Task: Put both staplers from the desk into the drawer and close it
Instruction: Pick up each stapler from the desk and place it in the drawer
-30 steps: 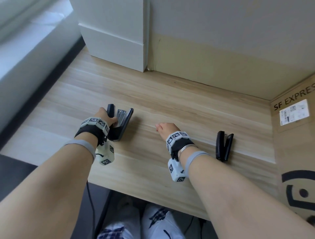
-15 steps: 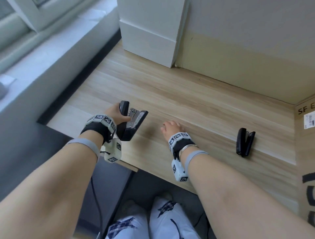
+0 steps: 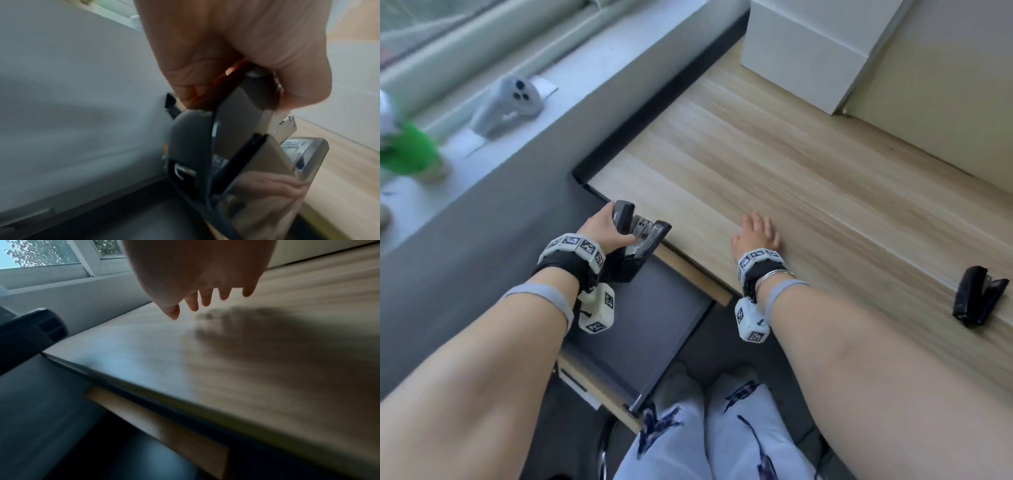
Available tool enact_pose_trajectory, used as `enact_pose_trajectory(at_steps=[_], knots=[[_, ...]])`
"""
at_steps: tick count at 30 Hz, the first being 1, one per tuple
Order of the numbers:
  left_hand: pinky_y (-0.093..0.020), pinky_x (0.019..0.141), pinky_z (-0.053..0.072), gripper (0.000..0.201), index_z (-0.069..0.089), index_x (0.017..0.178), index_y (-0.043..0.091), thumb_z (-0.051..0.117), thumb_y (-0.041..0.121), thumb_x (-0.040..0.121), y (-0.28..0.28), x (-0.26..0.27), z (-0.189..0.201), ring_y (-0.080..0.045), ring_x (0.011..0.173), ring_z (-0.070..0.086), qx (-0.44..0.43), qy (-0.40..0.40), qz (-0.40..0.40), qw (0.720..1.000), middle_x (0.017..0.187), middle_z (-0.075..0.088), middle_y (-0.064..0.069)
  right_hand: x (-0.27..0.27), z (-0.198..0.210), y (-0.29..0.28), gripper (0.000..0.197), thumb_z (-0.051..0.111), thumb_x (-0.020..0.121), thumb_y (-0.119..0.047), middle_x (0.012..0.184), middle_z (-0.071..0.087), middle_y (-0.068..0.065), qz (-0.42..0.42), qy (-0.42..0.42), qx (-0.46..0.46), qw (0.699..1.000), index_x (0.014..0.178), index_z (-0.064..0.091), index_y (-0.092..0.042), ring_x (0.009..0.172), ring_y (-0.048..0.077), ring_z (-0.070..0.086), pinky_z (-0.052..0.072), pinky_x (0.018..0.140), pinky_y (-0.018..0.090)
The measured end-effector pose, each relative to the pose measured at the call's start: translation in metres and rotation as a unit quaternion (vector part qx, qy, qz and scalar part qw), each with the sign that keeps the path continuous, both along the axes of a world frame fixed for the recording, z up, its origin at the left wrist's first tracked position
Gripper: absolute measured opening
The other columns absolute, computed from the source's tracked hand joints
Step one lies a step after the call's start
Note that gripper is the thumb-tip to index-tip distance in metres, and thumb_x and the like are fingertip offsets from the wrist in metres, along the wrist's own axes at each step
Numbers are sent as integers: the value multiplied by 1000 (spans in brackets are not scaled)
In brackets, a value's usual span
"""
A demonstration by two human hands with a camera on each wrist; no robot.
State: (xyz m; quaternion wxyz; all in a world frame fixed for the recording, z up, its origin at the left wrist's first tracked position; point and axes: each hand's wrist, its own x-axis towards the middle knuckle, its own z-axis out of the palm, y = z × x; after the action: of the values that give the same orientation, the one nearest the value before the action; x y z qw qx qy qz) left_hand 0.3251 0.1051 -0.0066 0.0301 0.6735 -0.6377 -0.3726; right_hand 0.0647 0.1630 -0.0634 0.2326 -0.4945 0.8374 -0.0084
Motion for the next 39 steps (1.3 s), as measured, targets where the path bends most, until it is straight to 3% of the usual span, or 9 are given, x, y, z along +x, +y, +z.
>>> enact_pose_trajectory(at_steps=[3,8,12,18,21,25,31,39], knots=[[-35,84,46,58,46,121,12,68,26,70,13,31,-18,-28,93,58,14,-26,12,999,105,61,-9,19,-12,0,59,36,97,-28,163,2,-8,-12,16,0,1000,152,15,-24,151,21,-2,4,120,48],[-39,75,46,49,44,108,8,67,27,69,33,59,-58,-34,88,59,48,-80,27,995,96,62,-15,34,-33,2,64,30,98,-40,162,-6,-11,-43,47,-12,998,153,1,-27,151,21,-5,1,120,52],[-32,69,41,46,39,105,14,68,25,71,41,62,-96,-30,80,52,77,-122,30,989,90,55,-8,37,-45,4,64,31,97,-42,163,0,-10,-55,88,-51,993,153,3,-27,151,21,0,2,119,51],[-34,73,44,52,42,110,11,71,26,70,42,53,-152,-33,91,61,80,-143,37,986,105,65,-14,39,-52,6,65,32,96,-44,163,6,-8,-47,123,-80,988,153,8,-27,151,22,5,4,119,51],[-34,70,42,46,40,102,10,71,25,71,40,52,-172,-32,86,59,85,-145,47,985,106,66,-16,38,-53,6,65,32,95,-44,163,6,-8,-46,133,-88,986,153,8,-27,151,21,5,4,119,50],[-37,75,44,44,41,101,8,71,22,72,34,51,-192,-38,101,62,93,-146,64,983,110,64,-19,37,-57,6,65,32,95,-44,163,7,-9,-45,141,-92,985,153,9,-27,151,21,6,5,119,50],[-43,82,49,49,44,109,6,71,18,71,30,50,-219,-40,105,61,105,-143,78,981,114,63,-21,37,-61,8,65,33,94,-45,162,11,-8,-47,150,-108,982,152,12,-28,151,21,9,7,119,50],[-45,83,52,51,43,105,8,74,25,69,29,45,-245,-39,106,61,113,-133,86,981,116,62,-19,38,-61,7,65,33,94,-45,162,11,-7,-44,156,-112,980,153,12,-27,151,22,9,6,119,49]])
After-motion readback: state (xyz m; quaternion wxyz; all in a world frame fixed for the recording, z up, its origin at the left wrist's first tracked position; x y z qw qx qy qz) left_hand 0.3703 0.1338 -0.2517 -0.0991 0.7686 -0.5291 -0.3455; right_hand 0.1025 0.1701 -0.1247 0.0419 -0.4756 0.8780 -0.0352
